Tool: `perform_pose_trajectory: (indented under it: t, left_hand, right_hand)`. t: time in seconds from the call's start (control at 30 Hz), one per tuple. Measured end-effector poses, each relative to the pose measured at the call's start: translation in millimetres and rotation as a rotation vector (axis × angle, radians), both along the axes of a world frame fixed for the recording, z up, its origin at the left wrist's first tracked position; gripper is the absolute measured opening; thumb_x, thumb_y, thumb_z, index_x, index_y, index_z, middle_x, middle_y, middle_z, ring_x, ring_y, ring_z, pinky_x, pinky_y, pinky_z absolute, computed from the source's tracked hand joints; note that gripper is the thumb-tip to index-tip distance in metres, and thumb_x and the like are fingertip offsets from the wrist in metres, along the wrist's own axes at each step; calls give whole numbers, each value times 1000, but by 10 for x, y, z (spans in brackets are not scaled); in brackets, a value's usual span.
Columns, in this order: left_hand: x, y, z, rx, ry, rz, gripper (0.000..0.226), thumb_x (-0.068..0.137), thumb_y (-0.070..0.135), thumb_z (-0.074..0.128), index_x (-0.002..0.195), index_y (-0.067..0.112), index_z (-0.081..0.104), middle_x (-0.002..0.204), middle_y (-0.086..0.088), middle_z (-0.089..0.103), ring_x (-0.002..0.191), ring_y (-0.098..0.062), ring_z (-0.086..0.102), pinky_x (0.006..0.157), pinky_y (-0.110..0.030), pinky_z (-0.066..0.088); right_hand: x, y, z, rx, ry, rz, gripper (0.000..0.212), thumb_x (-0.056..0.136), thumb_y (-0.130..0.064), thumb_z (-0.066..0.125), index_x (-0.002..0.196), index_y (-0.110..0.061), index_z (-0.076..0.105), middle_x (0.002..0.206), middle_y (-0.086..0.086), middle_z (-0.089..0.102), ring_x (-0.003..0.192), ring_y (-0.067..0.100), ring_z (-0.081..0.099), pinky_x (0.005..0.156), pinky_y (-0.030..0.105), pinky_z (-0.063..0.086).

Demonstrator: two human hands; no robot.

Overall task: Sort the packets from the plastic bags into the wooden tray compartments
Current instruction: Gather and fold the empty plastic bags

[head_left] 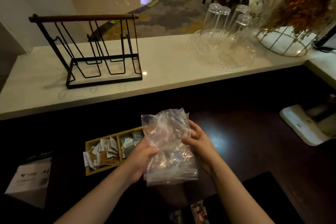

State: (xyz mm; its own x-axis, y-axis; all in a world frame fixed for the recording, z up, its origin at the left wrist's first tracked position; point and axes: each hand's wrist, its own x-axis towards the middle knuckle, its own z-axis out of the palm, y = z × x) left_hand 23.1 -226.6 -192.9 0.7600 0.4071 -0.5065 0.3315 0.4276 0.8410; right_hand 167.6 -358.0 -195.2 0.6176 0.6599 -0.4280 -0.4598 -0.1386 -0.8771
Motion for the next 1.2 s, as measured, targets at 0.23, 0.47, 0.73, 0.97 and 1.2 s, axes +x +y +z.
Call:
perform_pose_trajectory:
  t: [0.23,0.47,0.73,0.97,1.2]
  left_hand:
    - [-10,71,86,-293,-76,71,32,83,-7,52,99,11,73,99,-14,74,84,-29,70,69,-37,59]
    - [-51,164,68,-401,-10,170,24,90,14,43,101,4,63,100,-12,73,84,-28,68,65,-37,54]
    - [-154,184,51,-460,61,-222,67,74,18,76,133,24,45,126,-21,62,107,-42,64,87,-49,55]
    - [-150,78,71,-326,127,-99,45,85,-5,57,129,1,46,95,-20,69,65,-21,67,50,-22,55]
    - [-146,55,76,-341,106,-55,44,95,19,45,138,15,42,105,-20,63,64,-19,59,45,-23,49]
  right_hand:
    - [-3,-54,105,58,-32,167,28,79,9,55,101,-2,70,103,21,71,92,31,68,74,35,57]
    - [12,-28,139,-36,-408,220,40,57,27,39,39,-5,55,74,-1,66,77,12,64,67,21,51]
    - [-12,123,78,-198,-1090,367,30,59,16,53,45,-10,58,70,-18,52,68,-3,54,55,7,38]
    - [-79,116,110,-190,-1062,276,33,62,18,50,44,-9,58,88,-13,53,83,-4,51,65,6,38]
    - [-43,-38,20,-204,-951,130,44,61,20,50,45,-18,64,108,-12,58,104,-6,52,82,3,35]
